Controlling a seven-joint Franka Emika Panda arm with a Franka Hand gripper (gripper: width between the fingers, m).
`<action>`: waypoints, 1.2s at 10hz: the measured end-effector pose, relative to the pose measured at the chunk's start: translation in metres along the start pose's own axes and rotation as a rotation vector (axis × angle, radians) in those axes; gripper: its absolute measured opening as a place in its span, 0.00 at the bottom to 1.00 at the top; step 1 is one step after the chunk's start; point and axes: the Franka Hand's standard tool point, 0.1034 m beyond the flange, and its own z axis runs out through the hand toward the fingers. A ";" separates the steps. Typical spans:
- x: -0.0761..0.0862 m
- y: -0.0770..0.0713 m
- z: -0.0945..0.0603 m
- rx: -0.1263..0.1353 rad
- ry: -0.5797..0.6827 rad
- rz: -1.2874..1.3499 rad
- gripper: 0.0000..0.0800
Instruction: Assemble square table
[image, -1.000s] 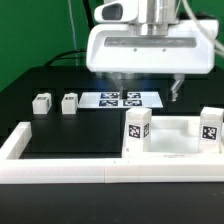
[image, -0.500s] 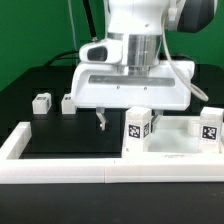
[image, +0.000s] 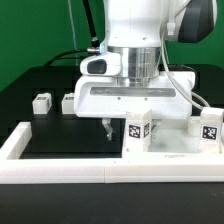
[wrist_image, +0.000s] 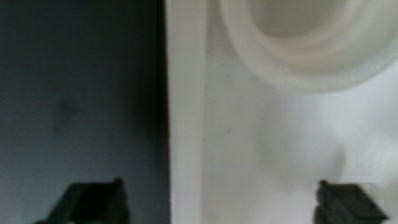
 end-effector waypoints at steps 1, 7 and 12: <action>0.000 0.000 0.000 0.000 0.000 0.000 0.49; 0.001 0.005 0.000 -0.005 0.002 0.007 0.07; 0.001 0.006 -0.001 -0.005 0.002 0.001 0.08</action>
Offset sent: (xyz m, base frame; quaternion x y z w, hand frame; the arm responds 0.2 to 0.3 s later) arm 0.0000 0.0000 0.0000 0.0000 0.0000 0.0000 1.0000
